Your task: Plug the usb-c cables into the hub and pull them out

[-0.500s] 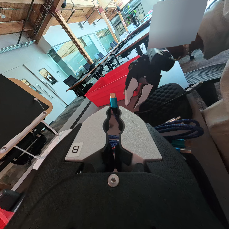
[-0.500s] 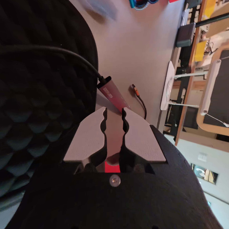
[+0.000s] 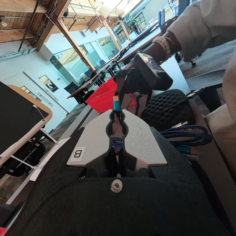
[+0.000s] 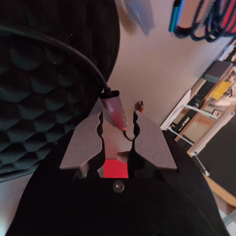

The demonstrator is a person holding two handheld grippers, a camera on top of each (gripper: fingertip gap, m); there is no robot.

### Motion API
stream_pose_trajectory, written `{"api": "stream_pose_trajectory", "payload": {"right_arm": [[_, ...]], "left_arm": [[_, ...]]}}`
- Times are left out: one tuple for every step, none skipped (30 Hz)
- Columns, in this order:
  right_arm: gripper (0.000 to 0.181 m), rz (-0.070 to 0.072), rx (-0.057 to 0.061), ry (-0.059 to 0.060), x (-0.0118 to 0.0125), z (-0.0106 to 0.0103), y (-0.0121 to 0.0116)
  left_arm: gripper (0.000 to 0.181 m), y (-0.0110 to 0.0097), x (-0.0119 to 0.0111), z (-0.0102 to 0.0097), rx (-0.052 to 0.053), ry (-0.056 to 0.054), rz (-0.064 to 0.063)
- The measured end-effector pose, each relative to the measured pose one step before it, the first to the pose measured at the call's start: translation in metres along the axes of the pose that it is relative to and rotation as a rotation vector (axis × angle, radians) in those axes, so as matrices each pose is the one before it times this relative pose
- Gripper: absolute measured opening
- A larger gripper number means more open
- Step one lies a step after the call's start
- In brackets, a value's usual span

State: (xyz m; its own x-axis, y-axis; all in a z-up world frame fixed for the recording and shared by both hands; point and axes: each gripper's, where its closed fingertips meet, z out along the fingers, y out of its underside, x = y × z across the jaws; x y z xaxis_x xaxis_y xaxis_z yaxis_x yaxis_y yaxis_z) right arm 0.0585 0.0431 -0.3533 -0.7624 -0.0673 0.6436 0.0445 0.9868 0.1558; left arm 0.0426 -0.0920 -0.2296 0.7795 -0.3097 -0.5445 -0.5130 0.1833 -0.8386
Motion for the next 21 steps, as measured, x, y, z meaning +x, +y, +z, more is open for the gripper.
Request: {"api": "stream_pose_trajectory", "payload": {"right_arm": [[0.038, -0.0457, 0.0036, -0.0063, 0.00031, 0.00414, -0.00073], [0.028, -0.0456, 0.0108, -0.0040, 0.00014, 0.00336, -0.00163], [0.024, -0.0416, 0.0169, 0.0025, 0.00110, 0.00220, -0.00224], [0.023, -0.0386, 0.0167, -0.0124, 0.00022, 0.00042, -0.00147], [0.023, -0.0231, 0.0132, -0.0329, -0.00159, -0.00130, -0.00047], [0.022, -0.0105, 0.0066, -0.0279, -0.00083, -0.00335, 0.00019], [0.022, -0.0067, 0.0079, -0.0228, 0.00009, -0.00622, -0.00087], [0.022, 0.0003, 0.0085, -0.0354, -0.00116, -0.00891, -0.00273], [0.022, 0.0122, 0.0056, -0.0575, -0.00366, -0.01078, -0.00452], [0.022, 0.0180, 0.0075, -0.0740, -0.00650, -0.01124, -0.00709], [0.022, 0.0200, 0.0169, -0.0774, -0.00839, -0.01009, -0.00991], [0.022, 0.0190, 0.0290, -0.0693, -0.00866, -0.00726, -0.01182], [0.022, 0.0177, 0.0358, -0.0530, -0.00729, -0.00296, -0.01203], [0.022, 0.0096, 0.0341, -0.0375, -0.00592, 0.00148, -0.01026], [0.022, 0.0026, 0.0268, -0.0209, -0.00380, 0.00497, -0.00760], [0.022, 0.0028, 0.0180, 0.0087, 0.00019, 0.00731, -0.00530], [0.022, -0.0012, 0.0058, 0.0234, 0.00171, 0.00709, -0.00286], [0.025, -0.0001, -0.0015, 0.0322, 0.00221, 0.00281, -0.00063], [0.041, 0.0137, 0.0012, 0.0693, 0.00682, -0.00207, 0.00043], [0.055, 0.0268, 0.0044, 0.0830, 0.00784, -0.00398, 0.00127], [0.056, 0.0264, 0.0137, 0.0584, 0.00295, -0.00380, 0.00104]], "left_arm": [[0.007, -0.00042, -0.00009, -0.00018, 0.0022, -0.0017, 0.0011], [0.007, -0.00064, -0.00022, -0.00032, 0.0027, -0.0009, 0.0001], [0.007, -0.00044, -0.00041, -0.00040, 0.0029, -0.0011, -0.0001], [0.007, -0.00021, -0.00071, -0.00066, 0.0022, -0.0022, -0.0006], [0.007, -0.00006, -0.00080, -0.00092, 0.0014, -0.0016, -0.0019], [0.007, 0.00002, -0.00095, -0.00112, 0.0003, -0.0022, -0.0024], [0.007, -0.00010, -0.00099, -0.00141, 0.0009, -0.0034, -0.0005], [0.007, -0.00006, -0.00098, -0.00141, 0.0020, -0.0027, -0.0009], [0.007, 0.00002, -0.00085, -0.00115, 0.0022, -0.0016, -0.0032], [0.007, 0.00022, -0.00079, -0.00085, 0.0024, -0.0015, -0.0035], [0.007, 0.00021, -0.00059, -0.00042, 0.0030, -0.0013, -0.0025], [0.007, 0.00024, -0.00064, 0.00005, 0.0029, -0.0028, -0.0020], [0.007, -0.00002, -0.00010, 0.00033, 0.0031, -0.0009, -0.0012], [0.007, -0.00006, 0.00040, 0.00051, 0.0017, 0.0007, 0.0001], [0.007, -0.00017, 0.00085, 0.00051, 0.0002, 0.0015, 0.0024], [0.007, -0.00027, 0.00104, 0.00034, -0.0012, 0.0020, 0.0040], [0.007, 0.00001, 0.00123, 0.00026, -0.0046, 0.0034, 0.0049], [0.007, 0.00054, 0.00126, 0.00002, -0.0085, 0.0041, 0.0073], [0.007, 0.00090, 0.00087, -0.00021, -0.0099, 0.0021, 0.0099], [0.007, 0.00079, 0.00031, -0.00030, -0.0069, 0.0002, 0.0082], [0.007, 0.00017, 0.00015, -0.00006, 0.0004, 0.0010, 0.0025]]}}
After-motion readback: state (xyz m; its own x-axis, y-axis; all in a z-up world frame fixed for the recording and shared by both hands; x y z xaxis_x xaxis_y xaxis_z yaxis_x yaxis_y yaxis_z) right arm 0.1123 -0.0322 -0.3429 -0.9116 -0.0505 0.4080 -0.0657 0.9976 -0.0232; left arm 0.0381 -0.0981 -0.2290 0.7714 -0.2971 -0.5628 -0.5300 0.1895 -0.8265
